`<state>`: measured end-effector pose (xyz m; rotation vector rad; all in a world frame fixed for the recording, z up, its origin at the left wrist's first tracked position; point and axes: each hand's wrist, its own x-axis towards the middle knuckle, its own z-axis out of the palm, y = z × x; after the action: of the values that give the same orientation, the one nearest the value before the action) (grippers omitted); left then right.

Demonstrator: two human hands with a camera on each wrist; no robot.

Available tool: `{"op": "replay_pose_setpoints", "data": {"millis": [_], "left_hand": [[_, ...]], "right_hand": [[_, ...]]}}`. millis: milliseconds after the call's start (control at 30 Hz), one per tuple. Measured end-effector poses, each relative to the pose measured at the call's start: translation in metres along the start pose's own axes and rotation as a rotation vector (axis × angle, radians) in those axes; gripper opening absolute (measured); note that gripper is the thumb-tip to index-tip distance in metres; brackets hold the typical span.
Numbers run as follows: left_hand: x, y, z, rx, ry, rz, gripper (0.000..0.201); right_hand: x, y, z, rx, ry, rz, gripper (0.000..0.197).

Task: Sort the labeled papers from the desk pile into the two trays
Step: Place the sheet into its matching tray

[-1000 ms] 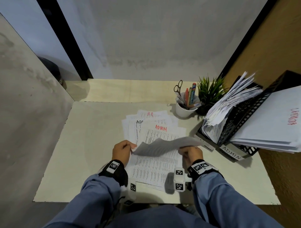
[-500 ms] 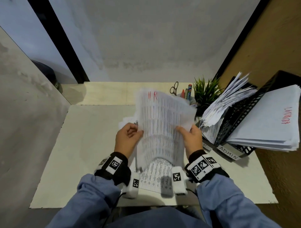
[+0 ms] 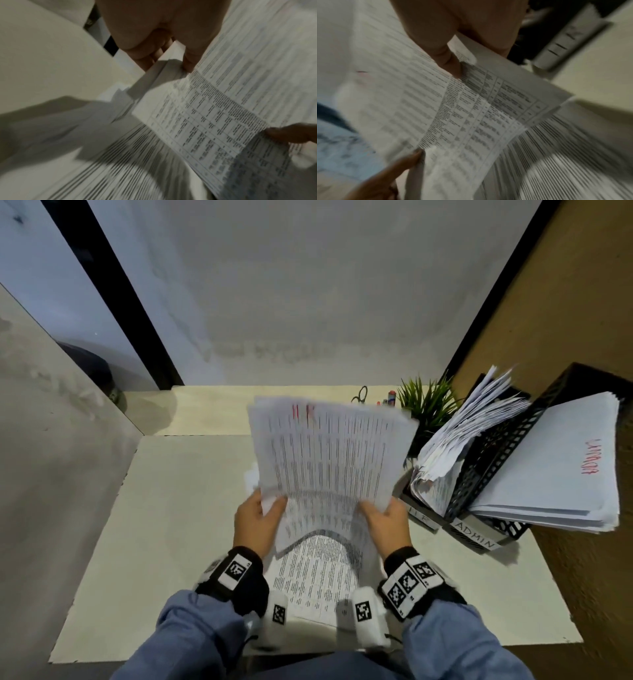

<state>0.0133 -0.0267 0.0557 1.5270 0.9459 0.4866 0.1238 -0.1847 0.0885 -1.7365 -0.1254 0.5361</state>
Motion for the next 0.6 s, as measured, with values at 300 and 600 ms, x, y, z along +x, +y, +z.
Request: {"op": "replay_pose_setpoints", "data": {"millis": [300, 600], "left_hand": [[0.037, 0.148, 0.008, 0.258, 0.017, 0.499, 0.01], [0.045, 0.227, 0.085, 0.785, -0.255, 0.769, 0.019]], "right_hand": [[0.084, -0.079, -0.054, -0.5, 0.601, 0.004, 0.099], [0.116, -0.059, -0.125, 0.004, 0.449, 0.324, 0.005]]}}
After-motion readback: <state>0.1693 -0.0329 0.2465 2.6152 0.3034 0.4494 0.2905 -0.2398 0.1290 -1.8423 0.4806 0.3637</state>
